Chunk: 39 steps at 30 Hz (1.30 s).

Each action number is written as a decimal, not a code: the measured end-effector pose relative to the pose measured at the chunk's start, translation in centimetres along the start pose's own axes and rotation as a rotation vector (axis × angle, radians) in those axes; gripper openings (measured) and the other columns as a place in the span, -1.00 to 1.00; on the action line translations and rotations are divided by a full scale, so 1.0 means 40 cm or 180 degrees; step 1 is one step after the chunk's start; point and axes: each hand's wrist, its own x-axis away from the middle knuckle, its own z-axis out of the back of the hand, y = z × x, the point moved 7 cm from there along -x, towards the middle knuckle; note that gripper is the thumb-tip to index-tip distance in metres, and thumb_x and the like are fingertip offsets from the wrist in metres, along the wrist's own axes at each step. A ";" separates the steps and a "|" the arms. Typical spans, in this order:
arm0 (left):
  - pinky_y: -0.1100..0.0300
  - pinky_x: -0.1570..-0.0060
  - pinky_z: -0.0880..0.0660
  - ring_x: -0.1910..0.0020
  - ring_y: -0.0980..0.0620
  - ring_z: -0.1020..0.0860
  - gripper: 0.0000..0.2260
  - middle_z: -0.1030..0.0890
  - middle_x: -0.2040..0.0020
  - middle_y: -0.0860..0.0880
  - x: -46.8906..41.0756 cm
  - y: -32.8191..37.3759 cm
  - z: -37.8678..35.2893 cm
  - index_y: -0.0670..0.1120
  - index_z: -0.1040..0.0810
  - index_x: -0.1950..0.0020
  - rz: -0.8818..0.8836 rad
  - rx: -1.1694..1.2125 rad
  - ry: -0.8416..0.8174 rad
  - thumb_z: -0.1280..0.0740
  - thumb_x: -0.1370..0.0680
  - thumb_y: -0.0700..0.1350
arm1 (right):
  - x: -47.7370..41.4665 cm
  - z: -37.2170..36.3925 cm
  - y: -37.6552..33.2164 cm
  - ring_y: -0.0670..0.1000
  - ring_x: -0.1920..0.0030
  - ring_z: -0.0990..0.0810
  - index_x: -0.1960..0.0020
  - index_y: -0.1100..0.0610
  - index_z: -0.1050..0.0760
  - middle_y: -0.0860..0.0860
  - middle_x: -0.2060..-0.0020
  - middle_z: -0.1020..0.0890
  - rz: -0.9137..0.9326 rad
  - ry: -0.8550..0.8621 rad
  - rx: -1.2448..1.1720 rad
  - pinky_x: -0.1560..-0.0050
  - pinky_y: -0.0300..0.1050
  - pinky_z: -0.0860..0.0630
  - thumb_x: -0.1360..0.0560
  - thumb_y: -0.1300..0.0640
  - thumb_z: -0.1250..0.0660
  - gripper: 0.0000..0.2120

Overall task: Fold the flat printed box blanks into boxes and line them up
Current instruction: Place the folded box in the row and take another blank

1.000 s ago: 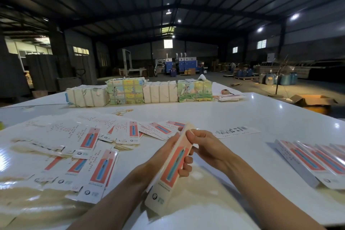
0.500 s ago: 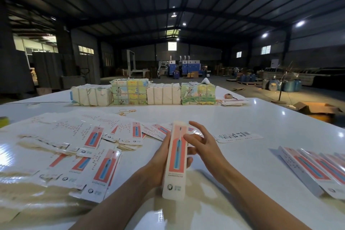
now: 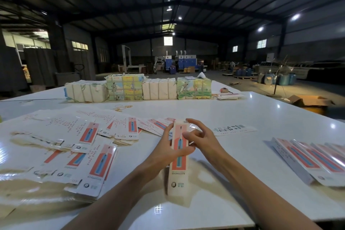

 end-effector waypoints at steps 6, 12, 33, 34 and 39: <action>-0.23 -0.43 -0.47 -0.44 -0.27 -0.51 -0.18 -0.41 -0.54 -0.15 -0.008 -0.022 0.019 0.06 -0.06 -0.68 0.0104 -0.0137 0.0134 -0.50 -0.59 -0.16 | -0.003 -0.013 -0.003 -0.03 0.21 -0.64 -0.29 -0.13 -0.61 0.21 0.10 -0.73 0.0035 -0.0129 0.0308 0.15 -0.04 -0.56 -0.61 0.06 -0.48 -0.72; -0.18 -0.36 -0.54 -0.37 -0.20 -0.58 -0.13 -0.46 -0.49 -0.08 -0.022 -0.044 0.018 0.16 -0.06 -0.66 0.0090 -0.0255 0.0052 -0.55 -0.54 -0.11 | -0.004 -0.015 0.012 0.00 0.23 -0.60 -0.17 0.05 -0.63 0.22 0.05 -0.74 -0.0132 -0.0334 0.0303 0.21 -0.11 -0.54 -0.63 0.11 -0.44 -0.87; 0.06 0.21 -0.66 0.20 -0.14 -0.73 -0.29 -0.70 -0.02 0.10 -0.045 -0.077 -0.011 0.38 -0.20 -0.40 0.0109 -0.0143 -0.0603 -0.50 -0.48 -0.12 | -0.008 0.033 -0.028 0.11 -0.04 -0.77 -0.04 0.13 -0.71 0.08 -0.03 -0.77 0.0358 0.0255 0.0232 0.10 -0.03 -0.71 -0.64 0.38 -0.25 -0.71; 0.05 0.21 -0.66 0.20 -0.14 -0.73 -0.30 -0.70 -0.03 0.09 -0.045 -0.078 -0.009 0.40 -0.20 -0.38 0.0105 -0.0152 -0.0591 -0.50 -0.48 -0.12 | -0.007 0.033 -0.029 0.12 -0.06 -0.77 -0.04 0.13 -0.73 0.07 -0.03 -0.77 0.0306 0.0211 0.0148 0.10 -0.02 -0.72 -0.65 0.37 -0.26 -0.71; 0.01 0.19 -0.69 0.19 -0.15 -0.75 -0.30 -0.61 -0.17 -0.08 -0.052 -0.079 0.000 0.54 -0.19 -0.28 0.0064 -0.0319 -0.0409 -0.52 -0.45 -0.06 | -0.006 0.012 -0.015 0.17 -0.12 -0.75 -0.17 0.25 -0.72 0.19 -0.11 -0.76 -0.0253 -0.0108 -0.0725 -0.03 -0.01 -0.73 -0.70 0.02 -0.31 -0.67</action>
